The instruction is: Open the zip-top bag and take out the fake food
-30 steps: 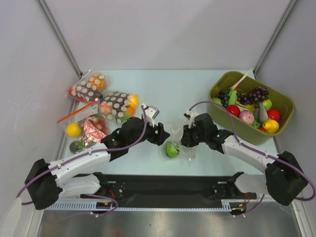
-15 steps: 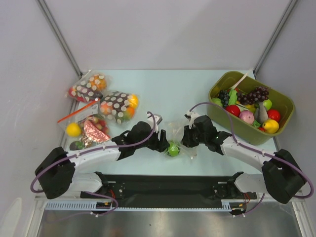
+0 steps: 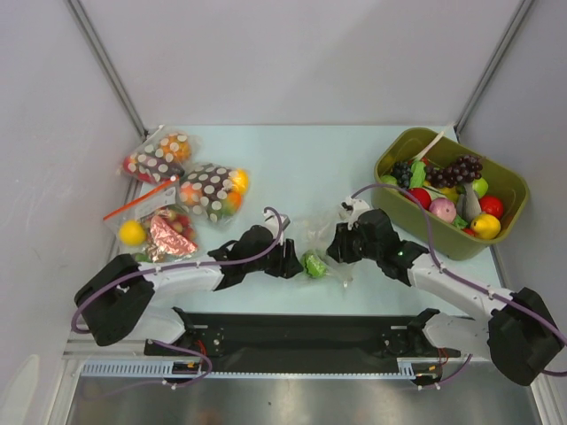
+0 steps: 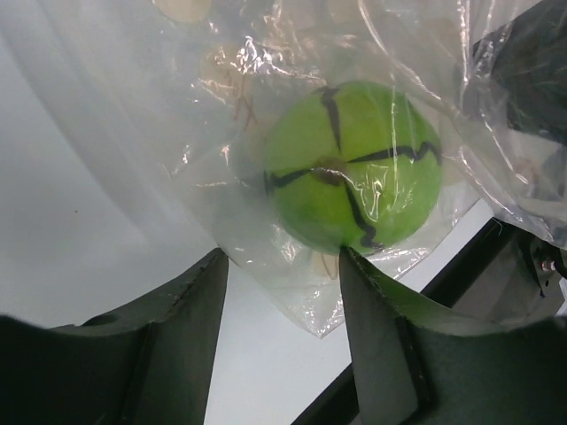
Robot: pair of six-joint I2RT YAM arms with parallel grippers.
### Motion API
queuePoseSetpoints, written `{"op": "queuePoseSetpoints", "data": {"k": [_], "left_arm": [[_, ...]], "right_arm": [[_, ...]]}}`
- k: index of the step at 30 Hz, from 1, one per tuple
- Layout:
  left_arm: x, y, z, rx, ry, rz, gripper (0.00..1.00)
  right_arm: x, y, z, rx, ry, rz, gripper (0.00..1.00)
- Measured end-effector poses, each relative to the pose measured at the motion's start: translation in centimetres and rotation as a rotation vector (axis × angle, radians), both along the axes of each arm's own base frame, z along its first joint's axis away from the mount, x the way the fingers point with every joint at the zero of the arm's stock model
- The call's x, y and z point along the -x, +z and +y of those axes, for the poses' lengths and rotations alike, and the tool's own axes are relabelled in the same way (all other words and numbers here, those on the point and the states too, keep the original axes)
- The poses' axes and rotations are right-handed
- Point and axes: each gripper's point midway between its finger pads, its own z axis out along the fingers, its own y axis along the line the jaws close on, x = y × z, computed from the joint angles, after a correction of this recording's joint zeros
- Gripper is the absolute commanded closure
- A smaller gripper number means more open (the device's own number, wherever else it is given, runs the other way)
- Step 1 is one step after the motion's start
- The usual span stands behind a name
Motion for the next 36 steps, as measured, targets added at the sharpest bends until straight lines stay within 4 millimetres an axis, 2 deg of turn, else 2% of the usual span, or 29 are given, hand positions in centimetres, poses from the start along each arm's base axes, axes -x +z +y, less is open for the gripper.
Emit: {"op": "queuePoseSetpoints", "data": {"k": [5,10,14,22,31,36], "left_arm": [[-0.1,-0.4,-0.4,0.011,0.001,0.013,0.61],[-0.2,-1.1,-0.6,0.001,0.0,0.024,0.76],[-0.5,-1.6,-0.9,-0.014,-0.002,0.033,0.84],[-1.3,-1.8,-1.6,-0.038,-0.016,0.025,0.87],[-1.7,-2.3,-1.9,-0.067,-0.032,0.022,0.9],[-1.8,-2.3,-2.0,-0.07,-0.038,0.017,0.9]], "right_arm": [[-0.6,0.3,-1.4,-0.006,-0.056,-0.022,0.63],[-1.0,-1.0,-2.9,0.019,-0.109,-0.004,0.6],[-1.3,-1.7,-2.9,0.027,-0.114,0.004,0.58],[-1.5,-2.4,-2.0,-0.007,-0.084,0.005,0.52],[-1.0,-0.4,-1.0,-0.085,-0.04,-0.031,0.45],[-0.4,-0.3,-0.3,-0.097,-0.016,-0.025,0.42]]}}
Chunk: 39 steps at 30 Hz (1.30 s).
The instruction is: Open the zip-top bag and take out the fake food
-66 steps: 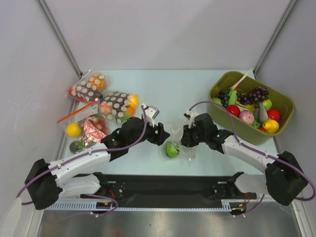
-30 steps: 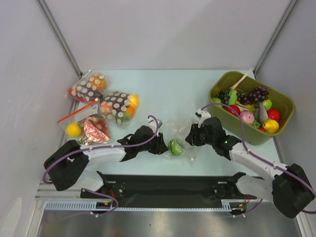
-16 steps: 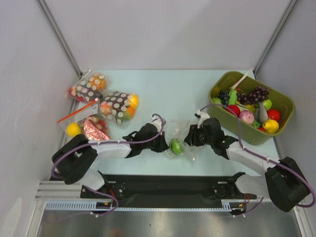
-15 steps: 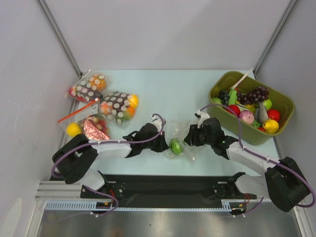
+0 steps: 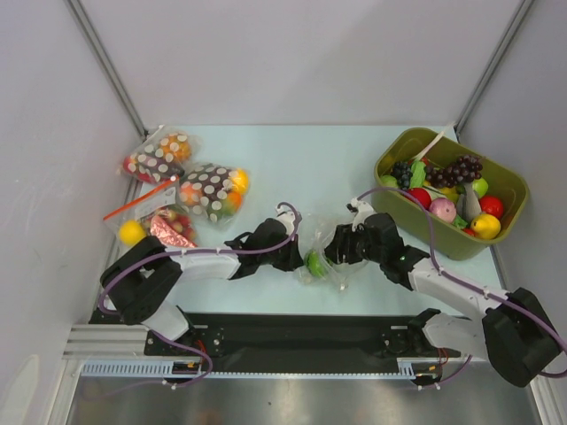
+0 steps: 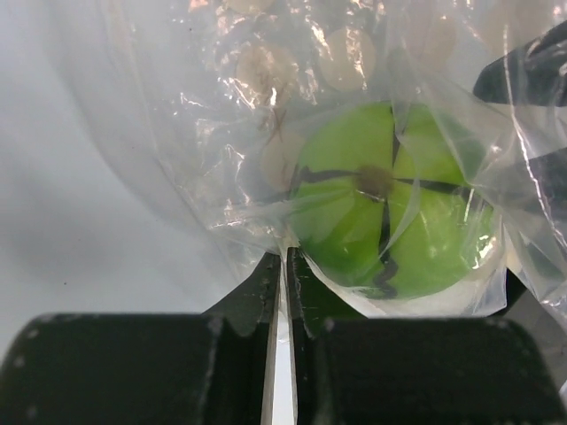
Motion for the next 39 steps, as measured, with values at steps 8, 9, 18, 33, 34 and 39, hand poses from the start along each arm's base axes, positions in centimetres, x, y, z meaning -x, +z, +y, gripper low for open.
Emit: {"op": "queuePoseSetpoints", "data": {"k": [8,9,18,33,34,39], "left_arm": [[0.0,-0.3,0.4,-0.023,-0.005,-0.001,0.9],[0.0,-0.3,0.4,-0.024,-0.005,-0.001,0.91],[-0.2,0.2,0.1,-0.014,-0.016,-0.01,0.91],[-0.2,0.1,0.0,-0.019,-0.017,-0.006,1.0],[-0.2,0.1,0.0,-0.021,-0.016,-0.004,1.0],[-0.1,-0.2,0.4,-0.038,-0.01,0.002,1.0]], "right_arm": [[-0.5,-0.6,1.9,-0.031,0.032,-0.001,0.36],[-0.4,-0.6,2.2,-0.037,0.041,0.0,0.36],[1.5,-1.8,4.4,-0.041,0.103,0.056,0.24],[5.2,-3.3,6.6,0.01,0.14,0.126,0.21],[5.4,-3.4,6.8,0.013,0.142,0.127,0.26],[6.0,-3.4,7.4,0.011,0.141,0.14,0.63]]}}
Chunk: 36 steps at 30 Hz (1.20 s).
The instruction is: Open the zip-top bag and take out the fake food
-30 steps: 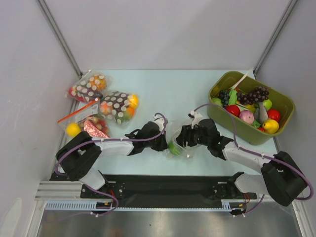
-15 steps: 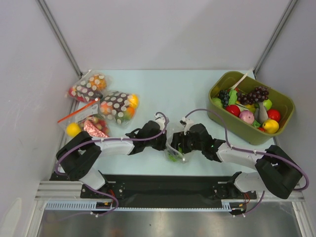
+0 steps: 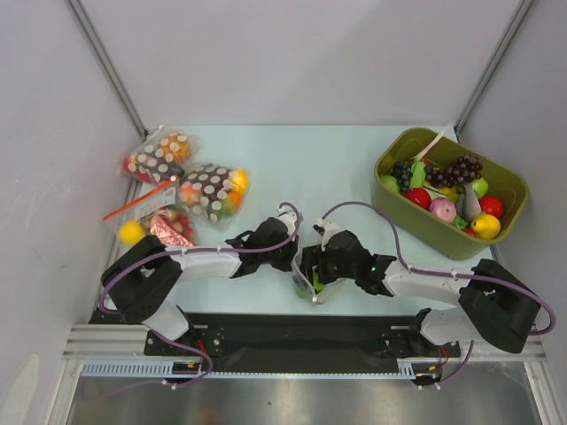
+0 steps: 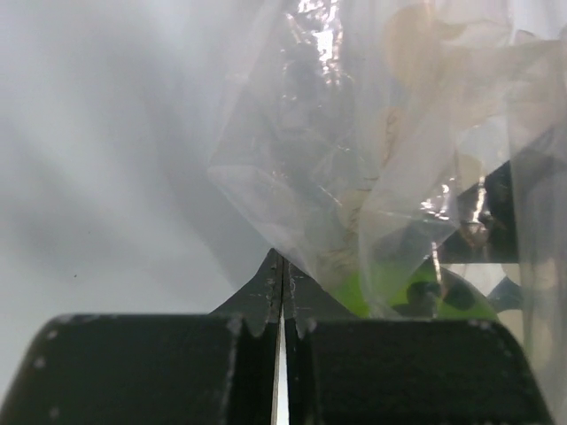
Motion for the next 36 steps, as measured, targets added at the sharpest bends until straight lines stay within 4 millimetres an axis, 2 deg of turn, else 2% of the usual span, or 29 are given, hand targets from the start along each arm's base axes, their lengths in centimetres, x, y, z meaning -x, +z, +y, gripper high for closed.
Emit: {"op": "queuePoseSetpoints", "data": {"k": [3,5,9,17,26,29,32,36], "left_arm": [[-0.1,-0.1,0.3,-0.014,0.012,-0.004,1.0],[-0.3,0.1,0.5,-0.017,0.024,-0.013,1.0],[-1.6,1.0,1.5,-0.012,0.067,-0.049,1.0],[-3.4,1.9,3.2,-0.031,0.138,-0.106,1.0],[-4.5,1.9,4.9,-0.057,0.183,-0.114,1.0],[-5.3,2.6,6.3,-0.055,0.229,-0.128,1.0],[-6.2,4.0,7.8,-0.041,0.284,-0.159,1.0],[-7.3,5.8,9.4,-0.014,0.347,-0.204,1.0]], "right_arm": [[0.2,0.1,-0.1,0.011,-0.008,0.003,0.77],[0.6,0.2,-0.9,0.036,-0.017,0.007,0.84],[1.3,1.5,-2.9,0.074,-0.037,-0.008,0.88],[0.1,8.3,-5.3,-0.031,-0.14,-0.159,0.91],[-1.5,14.5,-8.0,-0.105,-0.245,-0.286,0.91],[-3.2,17.3,-10.1,-0.081,-0.312,-0.367,0.9],[-5.5,20.0,-13.3,-0.03,-0.411,-0.452,0.9],[-8.9,23.2,-19.6,0.057,-0.604,-0.554,0.9]]}}
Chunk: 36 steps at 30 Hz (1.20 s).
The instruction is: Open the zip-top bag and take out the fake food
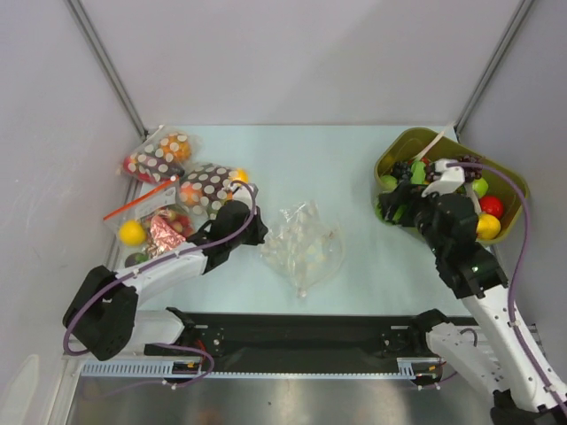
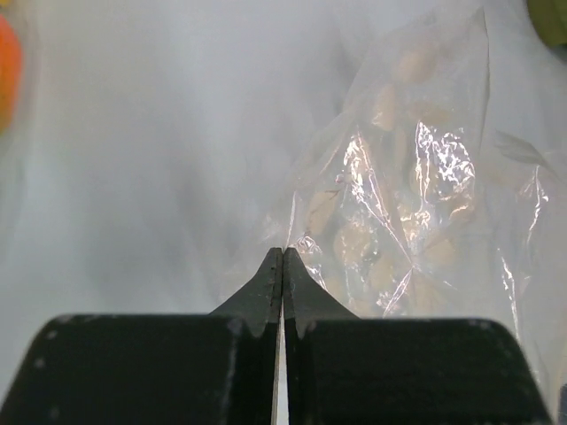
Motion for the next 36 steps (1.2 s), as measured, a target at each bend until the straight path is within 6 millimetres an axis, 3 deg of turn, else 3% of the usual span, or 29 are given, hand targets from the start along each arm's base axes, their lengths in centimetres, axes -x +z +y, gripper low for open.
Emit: {"op": "queuePoseSetpoints", "data": {"k": [5,11,14,19,22,23,25,27,31,32,33,36], "left_arm": [[-0.7,1.2,1.1,0.012,0.042,-0.034,1.0],[-0.6,1.9,1.7,0.002,0.057,-0.053,0.99],[-0.7,2.6,2.0,0.001,0.068,-0.077,0.99],[-0.8,3.0,2.3,-0.005,0.072,-0.091,0.98],[-0.8,2.9,2.4,-0.014,0.068,-0.091,0.93],[-0.8,2.8,2.4,-0.017,0.066,-0.09,0.87],[-0.8,2.8,2.5,-0.029,0.059,-0.095,0.51],[-0.8,2.7,2.6,-0.036,0.056,-0.096,0.27],[-0.6,2.6,2.8,-0.044,0.058,-0.088,0.11],[-0.6,2.6,2.9,-0.047,0.06,-0.088,0.08],[-0.5,2.7,3.0,-0.049,0.063,-0.088,0.03],[-0.4,3.2,3.3,-0.046,0.069,-0.099,0.02]], "right_arm": [[-3.0,1.1,-8.9,0.055,-0.27,-0.014,0.9],[-4.2,-1.7,-20.1,-0.002,-0.534,0.091,0.89],[-3.6,-2.7,-23.3,-0.04,-0.617,0.117,0.89],[-3.3,-3.1,-26.4,-0.09,-0.685,0.112,0.83],[-3.1,-3.8,-27.9,-0.115,-0.721,0.124,0.64],[-3.1,-4.0,-28.2,-0.118,-0.73,0.13,0.51],[-3.1,-4.1,-28.4,-0.124,-0.736,0.133,0.46],[-3.1,-4.0,-28.4,-0.126,-0.736,0.129,0.21],[-3.2,-4.1,-28.3,-0.132,-0.734,0.131,0.09],[-3.2,-4.1,-28.3,-0.133,-0.734,0.132,0.0],[-3.2,-4.1,-28.3,-0.137,-0.733,0.133,0.0],[-3.2,-4.2,-28.3,-0.138,-0.733,0.136,0.0]]}}
